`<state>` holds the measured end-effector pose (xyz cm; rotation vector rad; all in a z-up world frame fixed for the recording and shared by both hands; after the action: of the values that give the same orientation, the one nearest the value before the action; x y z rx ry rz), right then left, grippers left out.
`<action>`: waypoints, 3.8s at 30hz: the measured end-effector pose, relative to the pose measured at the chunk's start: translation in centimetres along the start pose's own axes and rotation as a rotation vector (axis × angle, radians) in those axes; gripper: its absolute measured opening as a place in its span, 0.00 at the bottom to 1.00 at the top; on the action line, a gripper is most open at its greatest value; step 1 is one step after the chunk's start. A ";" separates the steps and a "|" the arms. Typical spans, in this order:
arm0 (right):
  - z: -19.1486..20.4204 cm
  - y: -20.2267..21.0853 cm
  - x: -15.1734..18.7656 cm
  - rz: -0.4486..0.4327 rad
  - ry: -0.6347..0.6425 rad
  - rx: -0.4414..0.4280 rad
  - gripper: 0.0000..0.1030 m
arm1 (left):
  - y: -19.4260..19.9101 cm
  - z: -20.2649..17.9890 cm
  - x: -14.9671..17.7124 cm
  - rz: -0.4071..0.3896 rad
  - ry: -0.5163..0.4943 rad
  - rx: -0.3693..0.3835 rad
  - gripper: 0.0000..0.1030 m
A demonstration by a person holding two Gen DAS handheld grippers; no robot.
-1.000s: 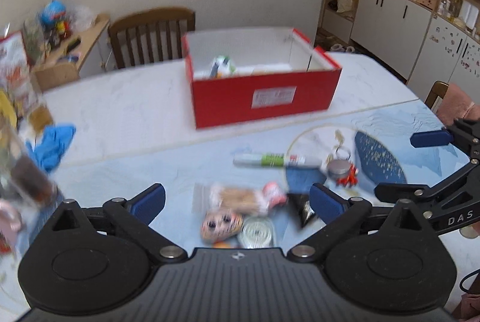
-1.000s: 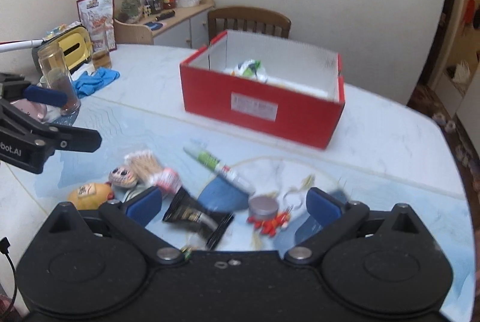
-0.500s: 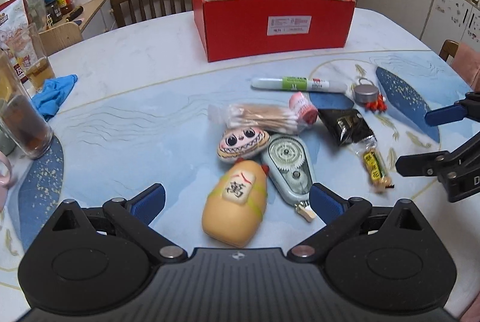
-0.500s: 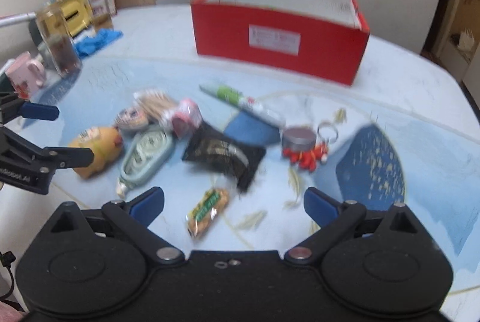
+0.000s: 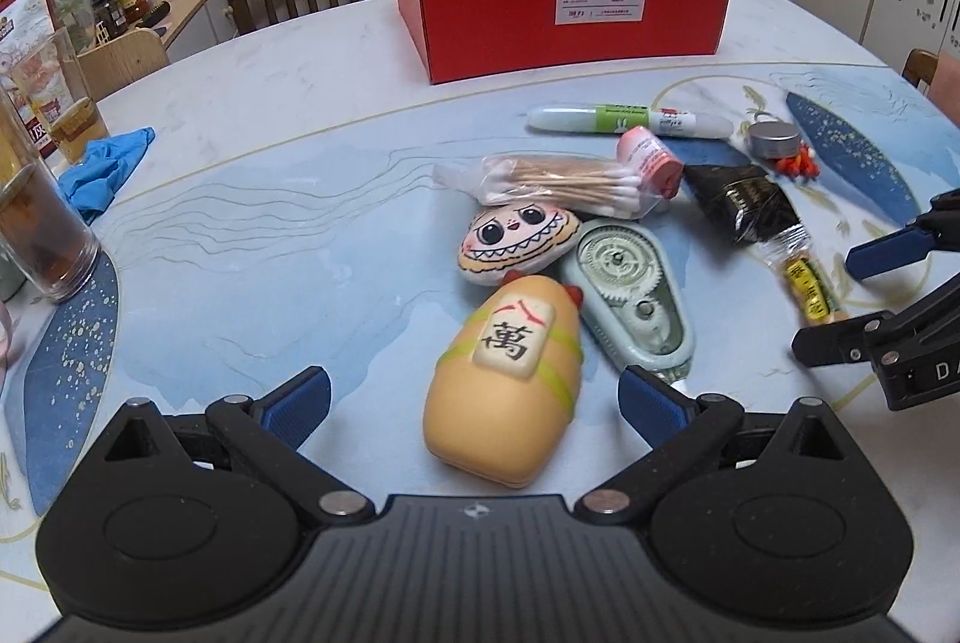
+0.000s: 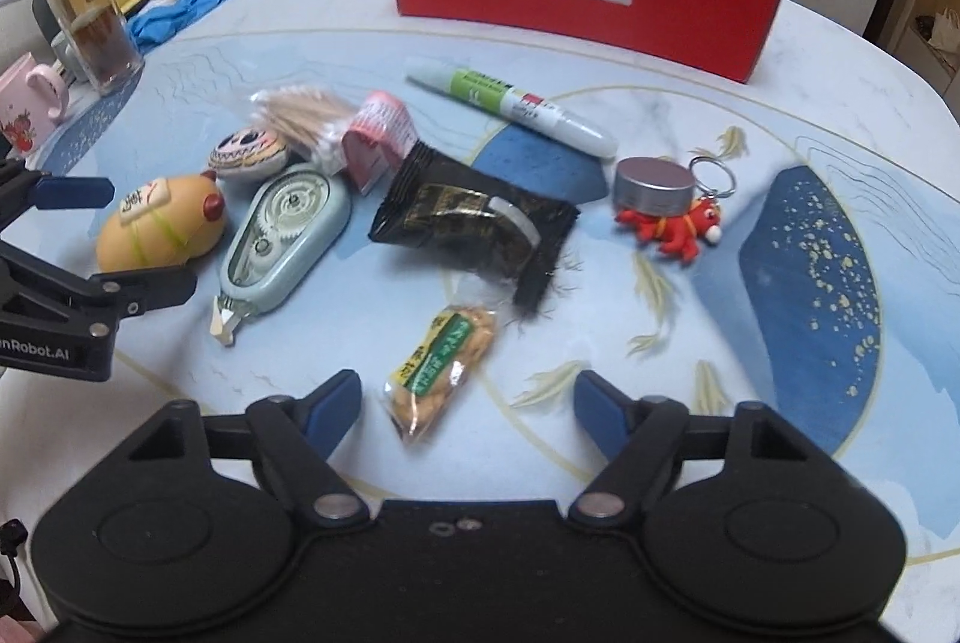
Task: Organize objects
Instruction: 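Withdraw both tools from the box back toward the scattered items, then grasp the yellow snack stick with the right tool while the left tool grasps the tan figurine, then carry the snack stick and figurine with both tools into the red box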
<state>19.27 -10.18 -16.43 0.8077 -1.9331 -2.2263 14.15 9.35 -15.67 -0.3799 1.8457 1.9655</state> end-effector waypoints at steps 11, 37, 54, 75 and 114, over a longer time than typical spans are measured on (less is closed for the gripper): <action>0.8 0.0 -0.2 -0.014 0.016 0.045 0.58 | -0.1 0.1 0.3 -0.014 -0.019 0.011 0.95; -0.1 3.0 0.5 -0.003 -0.019 0.049 0.21 | 3.4 -0.2 0.1 0.004 0.028 0.152 0.47; -2.3 11.8 -4.6 -0.154 -0.084 0.022 0.21 | 7.9 -1.2 -6.5 -0.084 -0.022 0.172 0.47; -8.7 14.8 -13.9 -0.250 -0.077 0.047 0.21 | 7.2 -0.5 -18.2 -0.116 -0.054 0.148 0.47; -16.1 -0.6 -27.7 -0.121 -0.141 0.095 0.21 | -10.3 -2.5 -36.8 0.053 -0.112 0.060 0.47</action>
<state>50.18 -13.54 -8.81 0.8210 -2.1222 -2.3339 51.07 3.11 -7.71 -0.2000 1.8567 1.9196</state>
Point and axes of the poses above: each gripper's, at about its wrist camera, not at the fingertips, and y roughly against the way its jaws point, z to its left, x to its underside, the point moved 4 cm from there along -y, roughly the way its jaws point, and after that the axes turned 10 degrees about z, right-handed, at the moved point
